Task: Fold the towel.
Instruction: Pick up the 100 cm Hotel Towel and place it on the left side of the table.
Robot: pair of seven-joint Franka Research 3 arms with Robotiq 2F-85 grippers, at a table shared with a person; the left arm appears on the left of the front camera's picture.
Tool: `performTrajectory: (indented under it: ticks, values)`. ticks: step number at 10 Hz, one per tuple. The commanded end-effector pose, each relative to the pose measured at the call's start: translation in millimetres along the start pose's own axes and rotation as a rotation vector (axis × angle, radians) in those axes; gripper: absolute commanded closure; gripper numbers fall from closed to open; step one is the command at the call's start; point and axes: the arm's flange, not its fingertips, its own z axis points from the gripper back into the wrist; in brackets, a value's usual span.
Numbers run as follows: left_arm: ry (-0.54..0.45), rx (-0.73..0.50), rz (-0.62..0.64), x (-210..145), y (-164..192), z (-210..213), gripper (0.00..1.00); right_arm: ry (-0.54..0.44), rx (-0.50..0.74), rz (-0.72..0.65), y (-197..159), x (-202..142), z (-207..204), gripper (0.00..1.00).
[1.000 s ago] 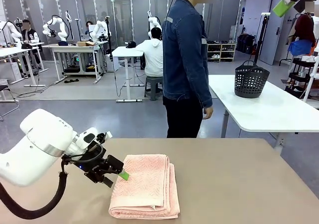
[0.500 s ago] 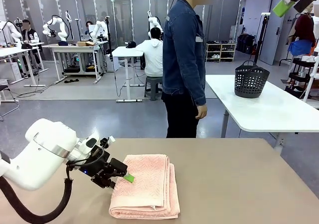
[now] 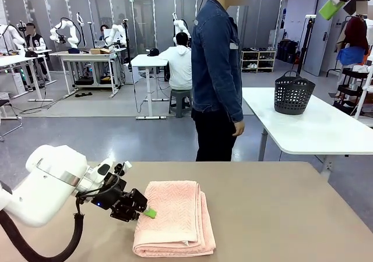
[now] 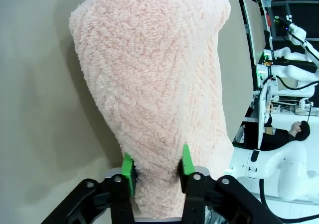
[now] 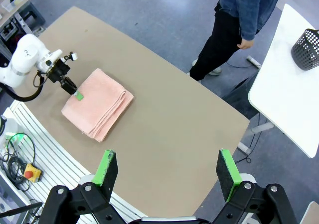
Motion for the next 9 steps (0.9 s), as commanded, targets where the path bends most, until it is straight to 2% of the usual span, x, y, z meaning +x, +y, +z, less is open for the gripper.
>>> performTrajectory:
  ticks: [1, 5, 9]
  values:
    - [-0.023, -0.023, -0.029, -6.1, -0.8, -0.7, 0.97, 0.010, 0.000, 0.008, -2.0, -0.2, 1.0, 0.00]
    - [-0.030, 0.013, -0.023, -6.6, -10.0, 4.3, 1.00, 0.010, 0.000, 0.008, -2.0, -0.2, 1.0, 0.00]
    - [-0.008, 0.004, -0.007, 0.1, -2.9, 3.3, 1.00, 0.010, 0.000, 0.008, -2.0, -0.2, 1.0, 0.00]
